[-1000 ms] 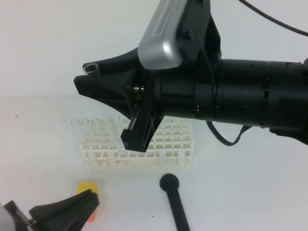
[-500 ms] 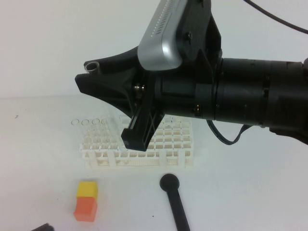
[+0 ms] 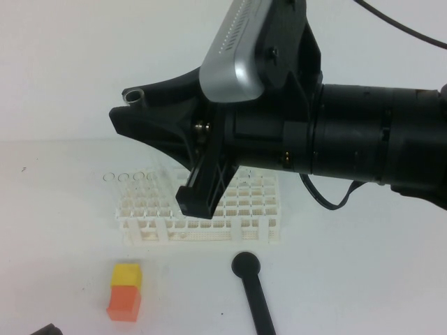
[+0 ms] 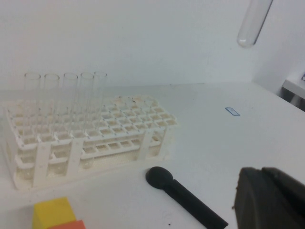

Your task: Place the test tubes

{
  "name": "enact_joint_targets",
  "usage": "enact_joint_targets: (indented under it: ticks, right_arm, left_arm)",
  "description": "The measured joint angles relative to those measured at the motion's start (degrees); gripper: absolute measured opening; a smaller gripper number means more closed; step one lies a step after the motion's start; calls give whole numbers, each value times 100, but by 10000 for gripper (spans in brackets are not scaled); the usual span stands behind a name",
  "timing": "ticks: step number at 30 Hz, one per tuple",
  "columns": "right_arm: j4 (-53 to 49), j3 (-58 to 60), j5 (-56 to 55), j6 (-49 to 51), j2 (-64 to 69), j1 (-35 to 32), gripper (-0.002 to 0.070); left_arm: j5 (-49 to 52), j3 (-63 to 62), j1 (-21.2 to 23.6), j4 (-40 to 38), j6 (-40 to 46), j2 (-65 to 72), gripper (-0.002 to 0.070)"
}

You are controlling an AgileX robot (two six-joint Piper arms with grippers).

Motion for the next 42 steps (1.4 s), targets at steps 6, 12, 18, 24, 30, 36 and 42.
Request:
enact_joint_targets:
  ticks: [6, 12, 18, 24, 30, 36, 42]
  right_arm:
    - [11, 0, -66, -64, 0, 0, 127]
    - [11, 0, -288, -112, 0, 9, 126]
    - [32, 0, -483, 143, 0, -62, 126]
    - [42, 0, -714, 254, 106, -119, 126]
    - [-1869, 0, -1344, 2608, 279, -157, 126]
    - [-4836, 0, -2727, 6302, 390, 3, 126]
    - [-5723, 0, -4401, 6797, 751, 450, 126]
  left_arm:
    - [0, 0, 0, 0, 0, 0, -1]
    - [0, 0, 0, 0, 0, 0, -1]
    - [0, 0, 0, 0, 0, 0, -1]
    - [0, 0, 0, 0, 0, 0, -1]
    - [0, 0, 429, 2, 0, -113, -1]
    - [0, 0, 1619, 2, 0, -255, -1]
    - [11, 0, 2822, 2, 0, -255, -1]
